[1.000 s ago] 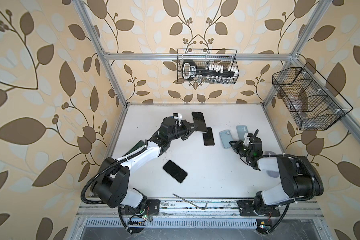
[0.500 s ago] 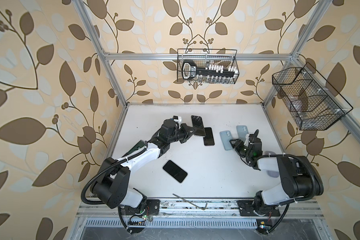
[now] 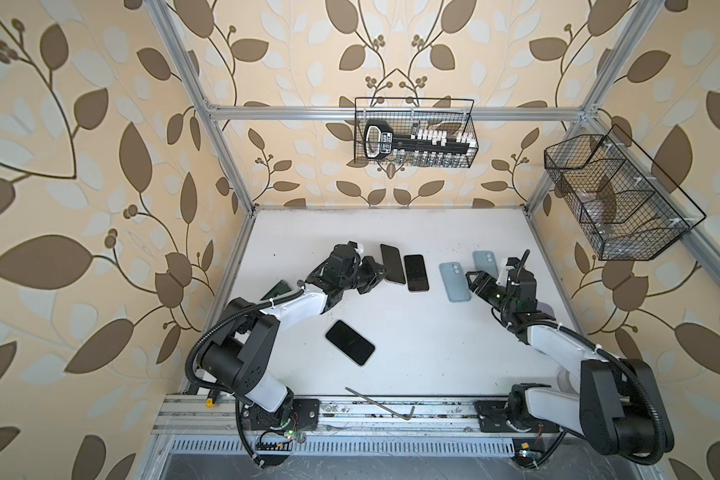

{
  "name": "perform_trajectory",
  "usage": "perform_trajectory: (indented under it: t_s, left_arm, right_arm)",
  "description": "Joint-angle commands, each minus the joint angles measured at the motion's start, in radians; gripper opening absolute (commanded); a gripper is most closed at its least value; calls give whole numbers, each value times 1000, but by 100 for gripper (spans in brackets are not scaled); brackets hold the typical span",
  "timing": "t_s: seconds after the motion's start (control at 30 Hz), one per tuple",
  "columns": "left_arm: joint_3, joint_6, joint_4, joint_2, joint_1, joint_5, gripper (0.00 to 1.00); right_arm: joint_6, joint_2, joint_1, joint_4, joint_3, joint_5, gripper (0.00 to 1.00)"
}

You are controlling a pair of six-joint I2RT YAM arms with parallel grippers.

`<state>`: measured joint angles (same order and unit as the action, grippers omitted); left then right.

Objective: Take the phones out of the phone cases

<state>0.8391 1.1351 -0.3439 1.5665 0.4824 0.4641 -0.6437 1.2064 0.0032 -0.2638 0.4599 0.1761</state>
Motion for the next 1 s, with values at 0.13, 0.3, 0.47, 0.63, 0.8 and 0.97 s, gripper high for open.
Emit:
perform_trajectory:
  t_s: [0.13,0.3,0.47,0.63,0.8,0.97]
  left_arm:
    - [10,-45,-109,40,-10,5,0]
    - [2,-61,-141,95,-10,5,0]
    - [-9,-91,-183,148,-10,-18,0]
    - [-9,-116,-224,201,-11,-34,0]
    - [-9,-125,-259,255,-12,-47,0]
    - [-21,-123,-301,292,-13,-57,2]
  right_arm:
    - [92,-64,-5,126,51,13,93]
    - [98,-83,-4,140,48,40,96]
    - [102,-104,-4,155,36,46,97]
    - [105,-116,-3,161,22,46,97]
    - [110,-122,-4,169,13,49,97]
    - [113,-137,-3,178,8,48,97]
